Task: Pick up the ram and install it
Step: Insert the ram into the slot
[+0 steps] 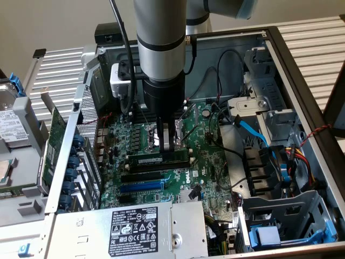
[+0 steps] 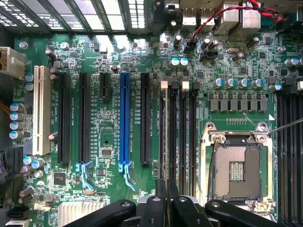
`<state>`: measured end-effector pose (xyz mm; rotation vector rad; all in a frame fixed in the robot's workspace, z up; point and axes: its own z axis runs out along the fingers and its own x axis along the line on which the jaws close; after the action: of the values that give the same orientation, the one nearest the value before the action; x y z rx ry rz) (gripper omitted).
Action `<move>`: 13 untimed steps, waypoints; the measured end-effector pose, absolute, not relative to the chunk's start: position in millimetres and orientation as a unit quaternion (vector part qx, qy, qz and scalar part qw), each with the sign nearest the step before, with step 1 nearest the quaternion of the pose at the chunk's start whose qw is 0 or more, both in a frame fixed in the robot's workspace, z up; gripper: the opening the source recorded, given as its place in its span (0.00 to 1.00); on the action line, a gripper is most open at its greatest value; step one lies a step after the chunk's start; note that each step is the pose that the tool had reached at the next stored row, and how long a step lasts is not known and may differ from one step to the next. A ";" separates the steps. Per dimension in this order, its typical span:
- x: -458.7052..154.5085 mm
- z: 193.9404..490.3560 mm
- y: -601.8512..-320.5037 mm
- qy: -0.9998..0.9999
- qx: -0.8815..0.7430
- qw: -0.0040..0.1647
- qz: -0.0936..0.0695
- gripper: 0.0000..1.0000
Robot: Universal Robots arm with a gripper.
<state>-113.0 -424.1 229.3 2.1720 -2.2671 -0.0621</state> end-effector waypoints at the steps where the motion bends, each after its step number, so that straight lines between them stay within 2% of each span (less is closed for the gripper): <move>1: -113.0 229.3 -424.1 -0.722 0.691 0.001 -0.020 0.13; 13: -113.1 229.2 -424.2 -0.724 0.689 0.001 -0.020 0.13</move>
<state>-113.1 -424.2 229.2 2.1648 -2.2740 -0.0619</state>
